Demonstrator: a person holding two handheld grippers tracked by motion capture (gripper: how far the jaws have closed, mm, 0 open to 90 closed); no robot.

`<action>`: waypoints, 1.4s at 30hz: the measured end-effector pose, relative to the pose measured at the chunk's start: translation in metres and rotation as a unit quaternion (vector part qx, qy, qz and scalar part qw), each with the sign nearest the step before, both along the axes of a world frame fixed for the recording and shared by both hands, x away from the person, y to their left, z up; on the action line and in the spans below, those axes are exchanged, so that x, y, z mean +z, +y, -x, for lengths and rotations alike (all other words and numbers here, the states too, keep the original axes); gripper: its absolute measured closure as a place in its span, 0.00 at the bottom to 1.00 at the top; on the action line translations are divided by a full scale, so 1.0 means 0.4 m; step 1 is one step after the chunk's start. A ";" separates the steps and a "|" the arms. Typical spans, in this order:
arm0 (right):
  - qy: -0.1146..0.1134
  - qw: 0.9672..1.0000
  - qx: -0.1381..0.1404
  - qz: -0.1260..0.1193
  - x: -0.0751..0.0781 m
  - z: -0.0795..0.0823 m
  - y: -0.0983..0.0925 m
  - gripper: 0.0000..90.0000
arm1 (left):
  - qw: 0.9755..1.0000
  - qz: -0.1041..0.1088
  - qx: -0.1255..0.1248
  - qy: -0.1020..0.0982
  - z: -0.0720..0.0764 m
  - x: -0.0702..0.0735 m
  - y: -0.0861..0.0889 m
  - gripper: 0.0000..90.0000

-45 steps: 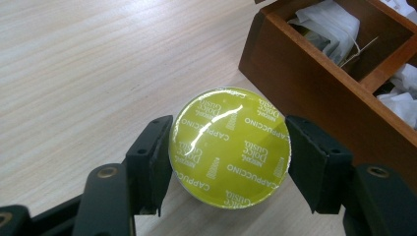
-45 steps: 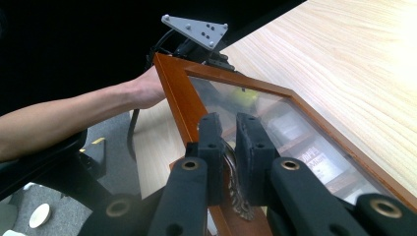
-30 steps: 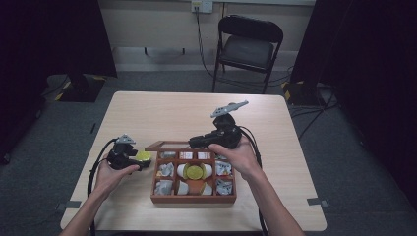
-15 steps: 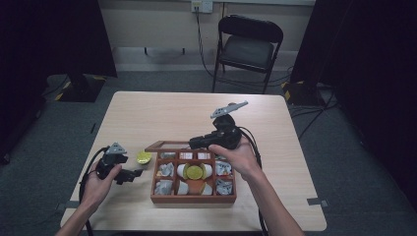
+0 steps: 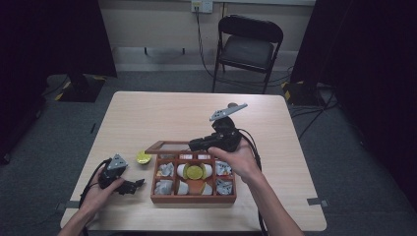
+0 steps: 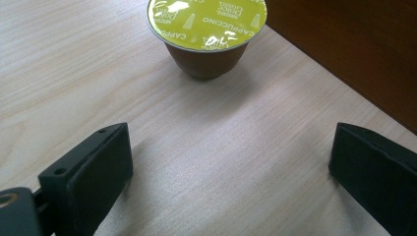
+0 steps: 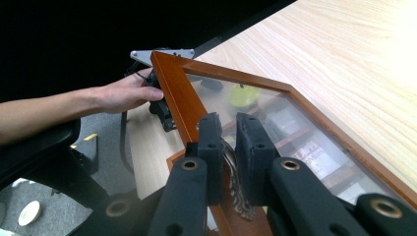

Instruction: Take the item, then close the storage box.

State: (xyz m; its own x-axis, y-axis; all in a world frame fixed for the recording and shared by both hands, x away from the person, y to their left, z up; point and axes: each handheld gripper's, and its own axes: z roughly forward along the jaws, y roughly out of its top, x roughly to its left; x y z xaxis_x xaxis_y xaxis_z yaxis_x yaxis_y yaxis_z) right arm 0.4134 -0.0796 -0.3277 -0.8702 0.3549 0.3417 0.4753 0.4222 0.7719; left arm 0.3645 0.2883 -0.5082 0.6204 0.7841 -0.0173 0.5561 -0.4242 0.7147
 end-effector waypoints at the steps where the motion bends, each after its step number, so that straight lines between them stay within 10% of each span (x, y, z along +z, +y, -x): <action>1: -0.002 1.000 0.001 0.001 -0.001 0.002 0.000 0.91 | 1.000 0.000 0.000 0.000 0.000 0.000 0.000 0.02; 42: -0.034 0.999 0.016 0.033 -0.028 0.054 0.011 0.91 | 1.000 0.003 -0.004 0.007 -0.002 -0.001 -0.003 0.00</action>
State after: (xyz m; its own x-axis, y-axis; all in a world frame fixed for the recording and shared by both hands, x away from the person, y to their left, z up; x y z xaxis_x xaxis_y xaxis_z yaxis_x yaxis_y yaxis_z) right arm 0.3919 -0.0753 -0.3388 -0.9015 0.3469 0.2586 0.4088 0.4872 0.7717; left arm 0.3653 0.2872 -0.5087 0.6268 0.7786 -0.0306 0.5623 -0.4248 0.7095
